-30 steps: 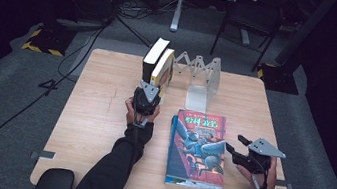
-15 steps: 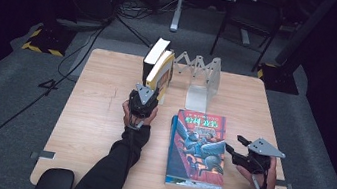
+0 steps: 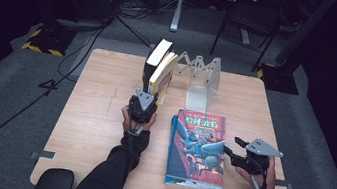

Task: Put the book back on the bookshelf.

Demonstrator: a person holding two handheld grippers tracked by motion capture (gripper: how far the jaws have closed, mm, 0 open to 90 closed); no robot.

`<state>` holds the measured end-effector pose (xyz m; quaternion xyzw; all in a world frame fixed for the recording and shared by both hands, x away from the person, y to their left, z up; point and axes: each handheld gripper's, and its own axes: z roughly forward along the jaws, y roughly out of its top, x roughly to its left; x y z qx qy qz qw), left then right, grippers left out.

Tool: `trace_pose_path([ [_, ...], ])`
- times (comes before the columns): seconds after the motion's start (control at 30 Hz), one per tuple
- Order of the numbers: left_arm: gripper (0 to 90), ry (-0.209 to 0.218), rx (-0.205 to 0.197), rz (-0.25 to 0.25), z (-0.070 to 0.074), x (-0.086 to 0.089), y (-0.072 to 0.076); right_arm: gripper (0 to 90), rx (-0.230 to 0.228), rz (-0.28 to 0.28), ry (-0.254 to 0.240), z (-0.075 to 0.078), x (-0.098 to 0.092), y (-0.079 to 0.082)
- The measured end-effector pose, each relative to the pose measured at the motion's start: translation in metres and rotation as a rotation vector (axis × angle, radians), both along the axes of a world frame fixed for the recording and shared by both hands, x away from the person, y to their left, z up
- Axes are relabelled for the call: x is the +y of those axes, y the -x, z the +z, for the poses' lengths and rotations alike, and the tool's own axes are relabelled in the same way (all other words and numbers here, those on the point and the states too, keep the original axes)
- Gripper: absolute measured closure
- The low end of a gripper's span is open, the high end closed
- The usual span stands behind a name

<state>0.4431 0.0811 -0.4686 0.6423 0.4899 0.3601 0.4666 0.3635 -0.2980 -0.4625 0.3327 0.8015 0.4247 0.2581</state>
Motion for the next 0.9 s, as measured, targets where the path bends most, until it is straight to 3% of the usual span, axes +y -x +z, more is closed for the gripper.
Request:
trace_pose_path([
  [0.5, 74.5, 0.034, 0.017, 0.032, 0.002, -0.012, -0.019, 42.8, 0.004, 0.002, -0.002, 0.000, 0.000, 0.000],
  [0.67, 72.8, 0.057, 0.022, 0.011, 0.000, -0.007, -0.015, 42.0, 0.006, 0.005, -0.004, 0.000, -0.001, 0.000],
  [0.9, 70.4, 0.026, 0.044, -0.035, -0.005, -0.002, 0.000, 41.3, 0.012, 0.010, -0.001, 0.000, -0.002, 0.000],
])
